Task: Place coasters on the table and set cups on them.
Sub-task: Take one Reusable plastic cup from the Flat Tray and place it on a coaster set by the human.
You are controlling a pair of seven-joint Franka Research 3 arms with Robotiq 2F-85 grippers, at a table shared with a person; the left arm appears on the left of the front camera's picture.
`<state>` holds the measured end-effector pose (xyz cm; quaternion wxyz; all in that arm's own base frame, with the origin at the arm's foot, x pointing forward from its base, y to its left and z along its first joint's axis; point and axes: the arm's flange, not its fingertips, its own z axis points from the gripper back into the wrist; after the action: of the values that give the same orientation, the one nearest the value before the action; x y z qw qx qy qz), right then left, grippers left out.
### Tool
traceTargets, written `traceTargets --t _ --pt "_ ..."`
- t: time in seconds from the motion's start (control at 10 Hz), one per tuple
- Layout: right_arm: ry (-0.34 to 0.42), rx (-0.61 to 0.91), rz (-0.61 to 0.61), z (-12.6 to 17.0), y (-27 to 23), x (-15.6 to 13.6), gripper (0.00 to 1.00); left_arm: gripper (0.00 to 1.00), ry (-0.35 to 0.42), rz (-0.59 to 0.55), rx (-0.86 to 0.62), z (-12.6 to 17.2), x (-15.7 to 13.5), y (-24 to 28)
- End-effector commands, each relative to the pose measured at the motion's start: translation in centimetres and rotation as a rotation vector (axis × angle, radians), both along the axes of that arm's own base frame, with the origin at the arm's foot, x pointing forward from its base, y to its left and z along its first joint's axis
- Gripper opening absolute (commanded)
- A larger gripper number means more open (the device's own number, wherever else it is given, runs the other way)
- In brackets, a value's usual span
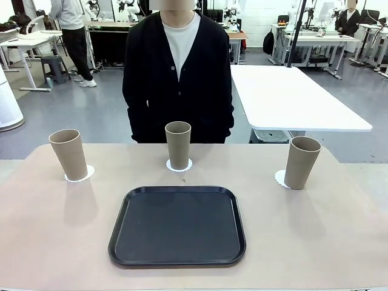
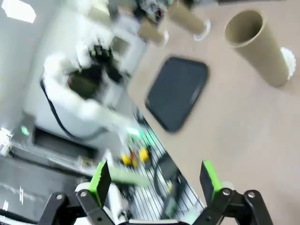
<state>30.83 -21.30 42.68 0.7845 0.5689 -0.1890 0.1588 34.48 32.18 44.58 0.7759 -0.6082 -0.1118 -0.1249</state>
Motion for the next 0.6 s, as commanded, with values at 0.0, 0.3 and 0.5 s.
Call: traceTargets --t 0.0,0.3,0.5 --pt "-0.016 0.166 -0.107 -1.9 -1.2 1.0 1.00 1.00 -0.002 0.005 0.002 0.2 -0.1 0.0" --pt "-0.002 0.257 -0.078 -3.9 -2.8 -0.6 1.00 1.00 -0.002 0.005 0.002 0.2 -0.1 0.0" --pt "0.026 0.245 -0.134 -4.1 -2.7 -0.9 1.00 1.00 -0.002 0.005 0.002 0.2 -0.1 0.0"
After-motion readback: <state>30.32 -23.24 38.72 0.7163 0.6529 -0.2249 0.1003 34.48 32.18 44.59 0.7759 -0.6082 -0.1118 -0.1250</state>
